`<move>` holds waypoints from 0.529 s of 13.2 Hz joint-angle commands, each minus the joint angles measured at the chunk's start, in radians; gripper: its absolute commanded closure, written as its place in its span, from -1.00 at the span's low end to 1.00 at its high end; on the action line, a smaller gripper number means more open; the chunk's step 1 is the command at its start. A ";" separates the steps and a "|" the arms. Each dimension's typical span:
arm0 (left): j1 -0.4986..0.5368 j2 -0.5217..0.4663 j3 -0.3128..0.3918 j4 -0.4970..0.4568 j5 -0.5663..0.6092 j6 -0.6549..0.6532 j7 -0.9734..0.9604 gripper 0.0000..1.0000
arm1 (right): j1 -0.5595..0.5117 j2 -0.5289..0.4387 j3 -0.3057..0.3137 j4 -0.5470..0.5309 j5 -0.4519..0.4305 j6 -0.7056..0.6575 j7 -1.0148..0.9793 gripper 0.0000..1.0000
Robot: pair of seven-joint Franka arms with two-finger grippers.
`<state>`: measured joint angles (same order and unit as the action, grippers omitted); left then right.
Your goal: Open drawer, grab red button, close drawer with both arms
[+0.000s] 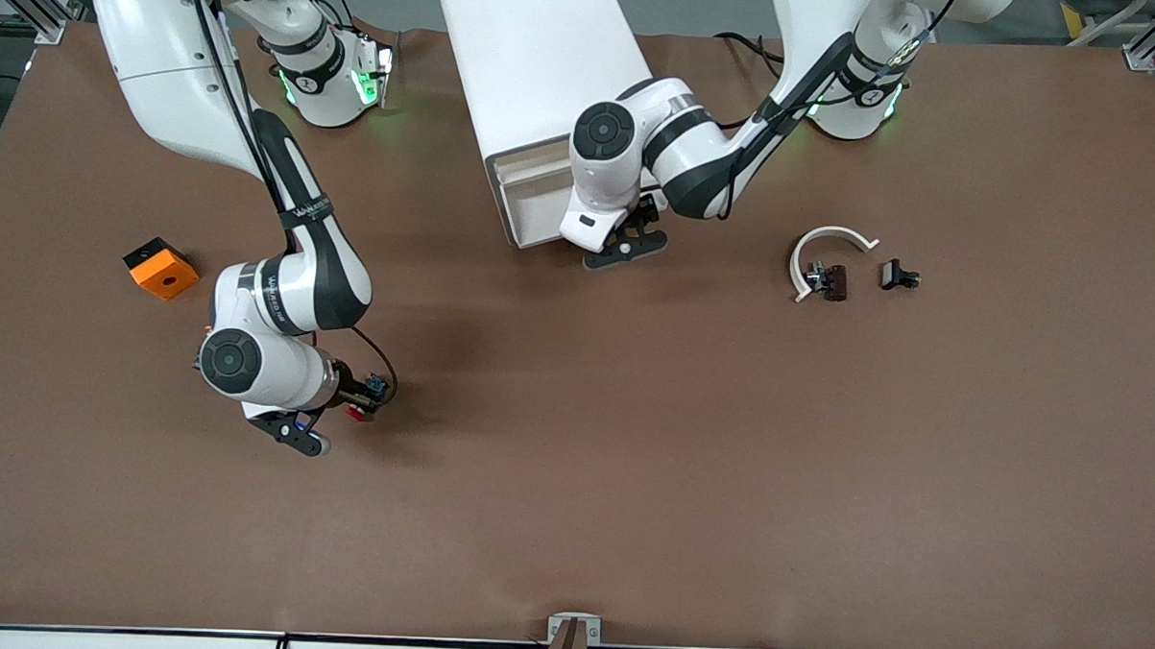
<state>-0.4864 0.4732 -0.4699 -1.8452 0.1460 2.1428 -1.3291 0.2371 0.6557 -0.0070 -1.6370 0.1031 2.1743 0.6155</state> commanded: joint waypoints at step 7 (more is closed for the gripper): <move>0.020 -0.027 -0.027 -0.022 0.012 0.019 -0.041 -1.00 | 0.007 0.016 0.001 -0.046 0.018 0.068 0.007 -0.11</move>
<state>-0.4848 0.4727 -0.4805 -1.8481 0.1460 2.1507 -1.3504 0.2388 0.6797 -0.0070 -1.6630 0.1031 2.2291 0.6162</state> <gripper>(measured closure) 0.000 0.449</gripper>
